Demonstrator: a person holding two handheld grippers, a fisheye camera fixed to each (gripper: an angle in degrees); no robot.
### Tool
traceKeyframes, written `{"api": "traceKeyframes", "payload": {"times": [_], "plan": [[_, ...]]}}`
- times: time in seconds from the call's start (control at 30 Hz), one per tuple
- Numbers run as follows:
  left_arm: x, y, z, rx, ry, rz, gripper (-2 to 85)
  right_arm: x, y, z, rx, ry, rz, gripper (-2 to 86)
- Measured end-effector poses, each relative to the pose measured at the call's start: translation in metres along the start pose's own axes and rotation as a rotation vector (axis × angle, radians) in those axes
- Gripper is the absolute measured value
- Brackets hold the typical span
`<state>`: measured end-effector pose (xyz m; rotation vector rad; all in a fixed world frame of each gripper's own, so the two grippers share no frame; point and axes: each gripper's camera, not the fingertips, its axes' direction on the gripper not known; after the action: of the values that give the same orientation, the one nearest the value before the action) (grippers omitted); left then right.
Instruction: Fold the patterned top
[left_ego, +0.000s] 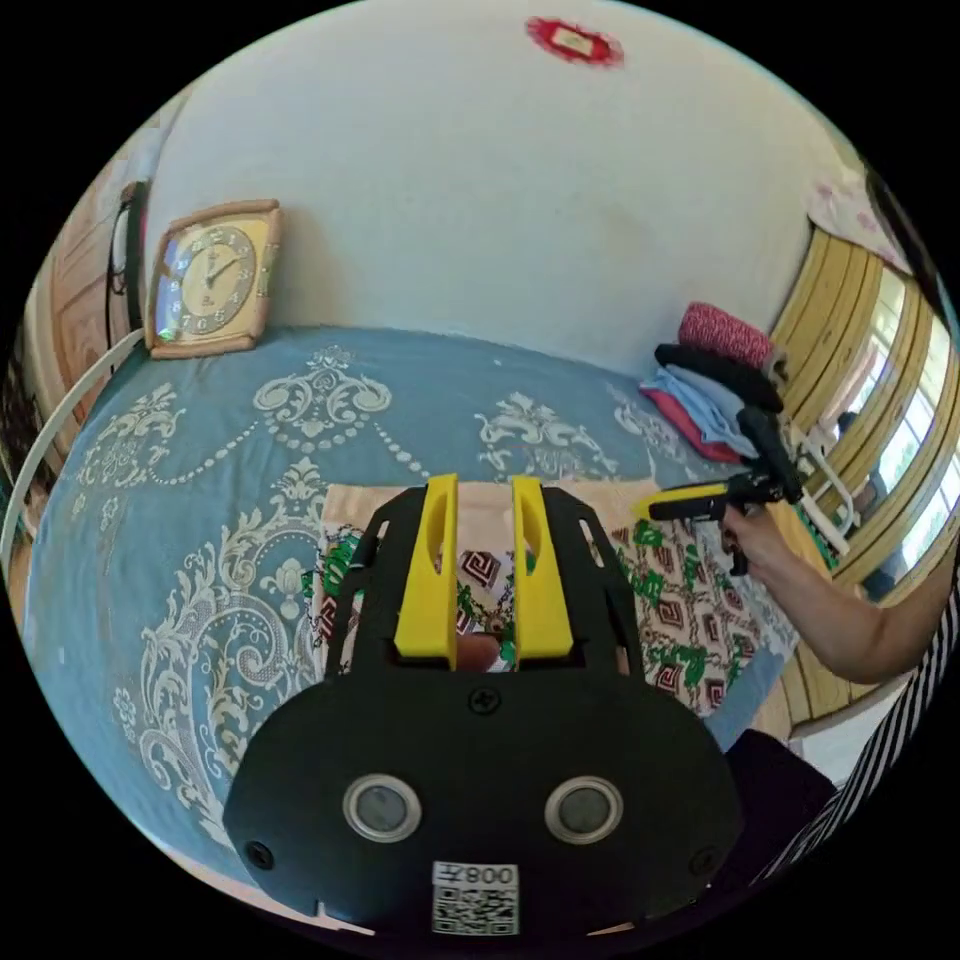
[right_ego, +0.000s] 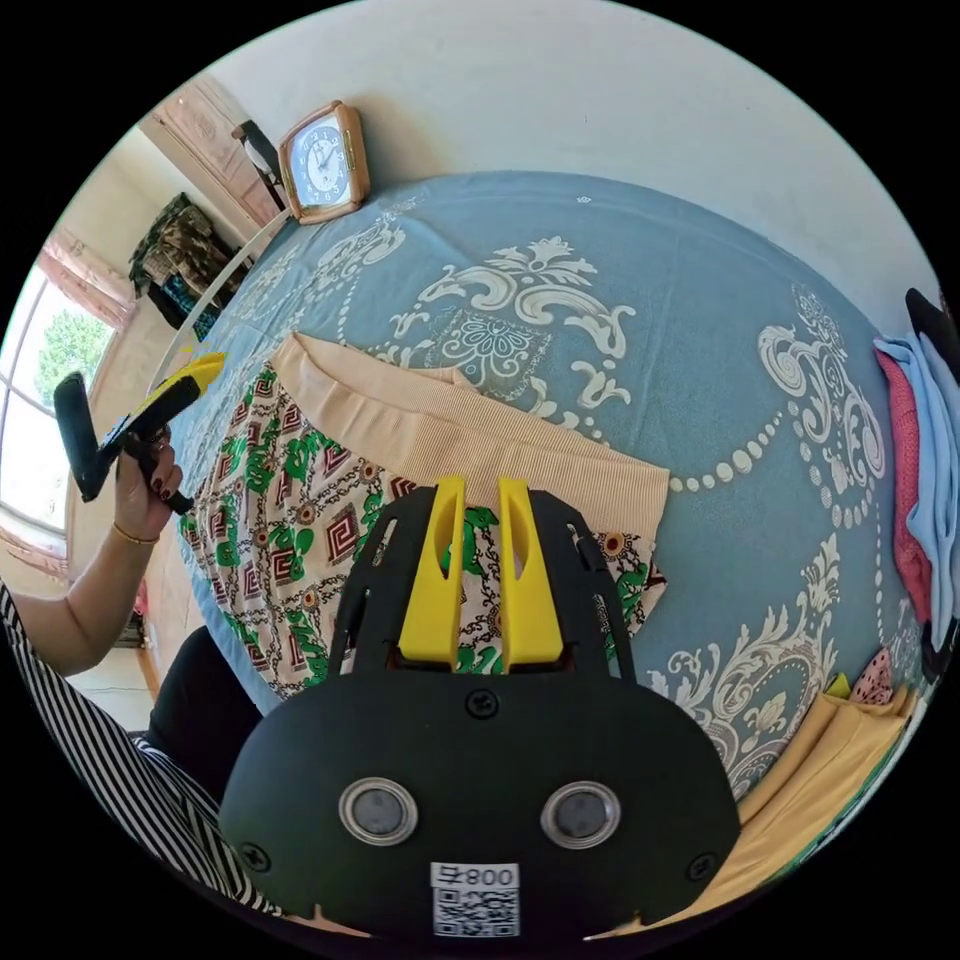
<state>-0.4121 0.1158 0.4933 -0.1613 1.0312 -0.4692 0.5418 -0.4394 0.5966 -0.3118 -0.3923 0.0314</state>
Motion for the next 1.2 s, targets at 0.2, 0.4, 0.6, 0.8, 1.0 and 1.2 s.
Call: {"api": "traceKeyframes", "payload": {"times": [0.2, 0.4, 0.6, 0.8, 1.0, 1.2], "plan": [[0.026, -0.004, 0.097, -0.337, -0.082, 0.074, 3.5, -0.03, -0.001, 0.011, 0.0, 0.072, -0.002, 3.3], [0.033, 0.002, 0.116, -0.293, -0.041, 0.065, 0.8, -0.051, 0.01, 0.011, 0.027, 0.098, -0.014, 0.8], [0.046, 0.004, 0.122, -0.218, -0.026, 0.083, 0.3, -0.065, 0.026, -0.006, 0.095, 0.104, -0.008, 0.4], [0.051, 0.006, 0.143, -0.186, -0.047, 0.093, 0.3, -0.067, 0.034, -0.016, 0.134, 0.093, 0.005, 0.3], [0.043, 0.017, 0.189, -0.24, -0.064, 0.058, 0.9, -0.054, 0.035, 0.001, 0.079, 0.079, 0.033, 0.3], [0.036, 0.035, 0.215, -0.258, -0.03, 0.038, 4.4, -0.043, 0.052, 0.001, 0.085, 0.057, 0.066, 0.4]]}}
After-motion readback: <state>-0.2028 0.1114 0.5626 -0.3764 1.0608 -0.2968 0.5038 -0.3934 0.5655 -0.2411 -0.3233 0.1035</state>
